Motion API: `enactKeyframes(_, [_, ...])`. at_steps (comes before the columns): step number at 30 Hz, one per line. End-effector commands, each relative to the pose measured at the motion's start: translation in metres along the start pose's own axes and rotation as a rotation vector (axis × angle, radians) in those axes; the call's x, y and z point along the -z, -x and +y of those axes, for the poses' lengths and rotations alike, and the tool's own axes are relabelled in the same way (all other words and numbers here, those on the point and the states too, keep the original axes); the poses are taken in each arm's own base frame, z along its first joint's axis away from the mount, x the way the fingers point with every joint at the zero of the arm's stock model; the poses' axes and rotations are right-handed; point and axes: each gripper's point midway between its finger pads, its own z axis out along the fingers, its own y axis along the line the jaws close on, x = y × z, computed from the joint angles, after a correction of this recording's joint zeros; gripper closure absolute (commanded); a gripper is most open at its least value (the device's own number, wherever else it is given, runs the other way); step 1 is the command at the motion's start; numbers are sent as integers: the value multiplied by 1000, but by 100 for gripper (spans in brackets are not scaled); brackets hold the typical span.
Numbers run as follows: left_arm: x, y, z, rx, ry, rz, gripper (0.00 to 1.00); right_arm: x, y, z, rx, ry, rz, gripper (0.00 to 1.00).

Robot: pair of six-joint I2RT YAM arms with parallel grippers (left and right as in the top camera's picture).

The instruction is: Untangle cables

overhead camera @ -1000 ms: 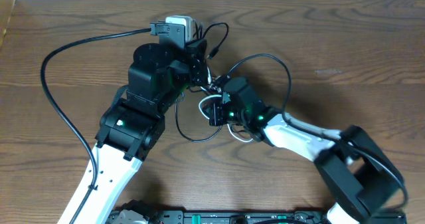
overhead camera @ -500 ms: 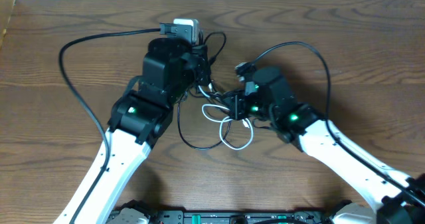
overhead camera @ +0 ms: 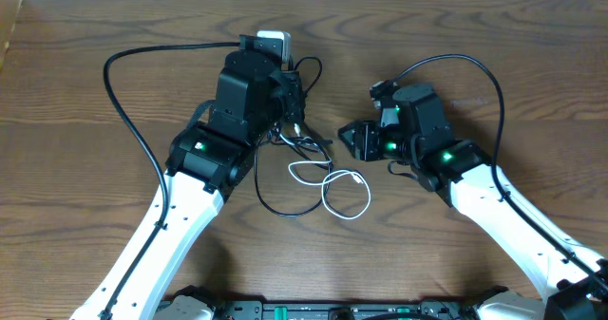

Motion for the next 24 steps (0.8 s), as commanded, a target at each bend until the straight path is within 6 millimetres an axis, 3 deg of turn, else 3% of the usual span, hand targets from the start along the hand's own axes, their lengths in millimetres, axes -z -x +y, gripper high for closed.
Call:
enactKeyframes(1, [2,7,-4,-17,-13,-26,92,-6,-14,10,67,32,48,45])
enactKeyframes(14, [2,8,-4,-13,-15,-29,92,-53,-63,2,150,19,216,47])
enactKeyframes(18, [2,8,-4,-14,-15,-29,92,-58,-74,8,234,66,253,47])
enactKeyframes(24, [2,7,-8,-14,-36,-22,92,-59,-74,7,320,76,254,47])
